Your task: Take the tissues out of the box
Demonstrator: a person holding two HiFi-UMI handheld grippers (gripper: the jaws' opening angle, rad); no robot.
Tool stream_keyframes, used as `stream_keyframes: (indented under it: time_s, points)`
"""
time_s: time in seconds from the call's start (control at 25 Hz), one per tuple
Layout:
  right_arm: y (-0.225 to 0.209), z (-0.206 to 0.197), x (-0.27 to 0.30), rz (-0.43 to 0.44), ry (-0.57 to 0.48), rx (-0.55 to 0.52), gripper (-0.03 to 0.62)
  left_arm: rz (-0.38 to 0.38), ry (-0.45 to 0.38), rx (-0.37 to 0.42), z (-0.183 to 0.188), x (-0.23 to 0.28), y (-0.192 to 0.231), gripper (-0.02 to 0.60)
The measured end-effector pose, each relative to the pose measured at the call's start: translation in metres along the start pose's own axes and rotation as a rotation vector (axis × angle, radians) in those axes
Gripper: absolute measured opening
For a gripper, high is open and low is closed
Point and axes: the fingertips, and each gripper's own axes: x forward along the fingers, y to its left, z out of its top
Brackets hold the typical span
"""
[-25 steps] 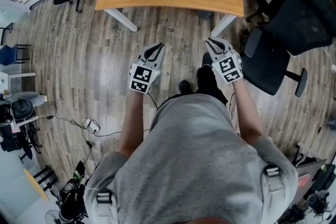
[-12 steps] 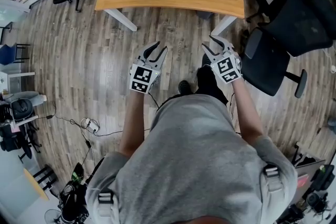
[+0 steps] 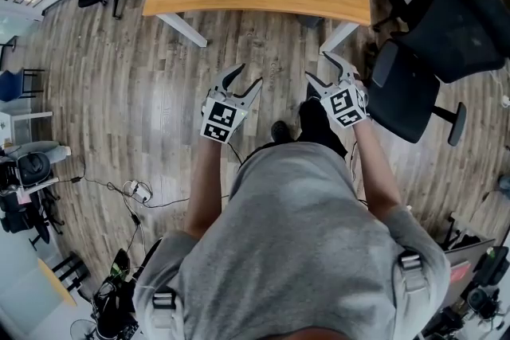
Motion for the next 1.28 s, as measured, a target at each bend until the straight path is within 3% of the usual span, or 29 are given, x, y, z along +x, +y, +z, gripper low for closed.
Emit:
stream_keyframes:
  time_s: [0.64, 1.0, 1.28]
  points:
    - [-0.011, 0.0, 0.019, -0.014, -0.014, 0.045, 0.337, 0.038, 0.017, -0.029, -0.005, 0.004, 0.025, 0.261]
    - [-0.031, 0.005, 0.032, -0.003, -0.003, 0.047, 0.336, 0.043, 0.011, -0.038, 0.01, 0.019, 0.04, 0.261]
    - [-0.062, 0.008, 0.051, 0.015, -0.002, 0.035, 0.336, 0.106, 0.004, -0.048, 0.022, 0.037, 0.067, 0.259]
